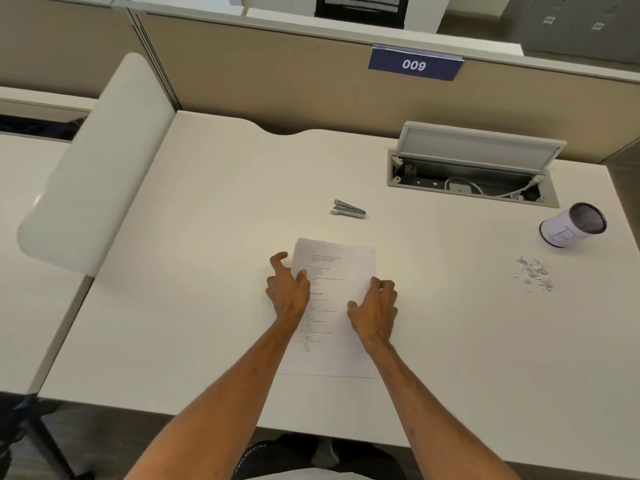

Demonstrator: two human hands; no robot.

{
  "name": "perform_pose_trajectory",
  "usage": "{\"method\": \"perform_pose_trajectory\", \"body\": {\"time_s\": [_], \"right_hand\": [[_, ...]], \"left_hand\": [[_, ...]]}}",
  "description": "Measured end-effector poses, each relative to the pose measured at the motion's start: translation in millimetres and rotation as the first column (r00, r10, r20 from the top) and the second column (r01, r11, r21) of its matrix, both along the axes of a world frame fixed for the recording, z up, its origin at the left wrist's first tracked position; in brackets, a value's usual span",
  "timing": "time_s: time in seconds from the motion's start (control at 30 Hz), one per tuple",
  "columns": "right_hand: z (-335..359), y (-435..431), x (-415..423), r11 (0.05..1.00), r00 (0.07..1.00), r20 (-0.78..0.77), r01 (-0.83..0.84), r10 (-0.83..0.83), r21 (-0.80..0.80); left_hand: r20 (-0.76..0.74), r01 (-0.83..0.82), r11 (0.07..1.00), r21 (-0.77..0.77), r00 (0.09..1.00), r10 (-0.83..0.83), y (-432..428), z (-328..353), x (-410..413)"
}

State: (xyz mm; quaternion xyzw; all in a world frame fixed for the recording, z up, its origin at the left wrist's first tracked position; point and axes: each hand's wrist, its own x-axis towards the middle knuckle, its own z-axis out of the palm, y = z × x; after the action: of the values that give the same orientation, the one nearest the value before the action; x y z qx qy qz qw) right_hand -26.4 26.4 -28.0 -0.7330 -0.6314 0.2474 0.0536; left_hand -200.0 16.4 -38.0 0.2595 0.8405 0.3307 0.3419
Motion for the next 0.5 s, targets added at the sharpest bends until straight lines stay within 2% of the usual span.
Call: {"method": "perform_pose_trajectory", "body": {"time_s": [0.07,0.2,0.33,0.4,0.5], "right_hand": [[-1.0,0.0,1.7,1.000,1.000,-0.008,-0.001,0.001,-0.001],[-0.5,2.2,4.5,1.000,0.999,-0.046,-0.001,0.001,0.000],[-0.4,10.4,15.1,0.997,0.973,-0.220,0.069,-0.061,0.028],[-1.5,17.7,24.8,0.983,0.921,-0.359,0.179,-0.150,0.047],[4.5,29.9,35.7,0.954,0.761,-0.588,0.291,-0.273,-0.067]], "left_hand": [[0.061,-0.038,0.999,-0.009,0.997,0.038,-0.1,2.6,-2.4],[0.074,0.032,0.999,0.010,0.997,-0.033,0.7,11.9,-10.2],[0.198,0.095,0.993,0.066,0.974,-0.106,-0.3,22.0,-13.8],[0.255,0.101,0.986,0.131,0.958,-0.132,-0.7,24.2,-13.4],[0.315,0.073,0.969,0.235,0.938,-0.146,1.0,32.4,-11.2]]}}
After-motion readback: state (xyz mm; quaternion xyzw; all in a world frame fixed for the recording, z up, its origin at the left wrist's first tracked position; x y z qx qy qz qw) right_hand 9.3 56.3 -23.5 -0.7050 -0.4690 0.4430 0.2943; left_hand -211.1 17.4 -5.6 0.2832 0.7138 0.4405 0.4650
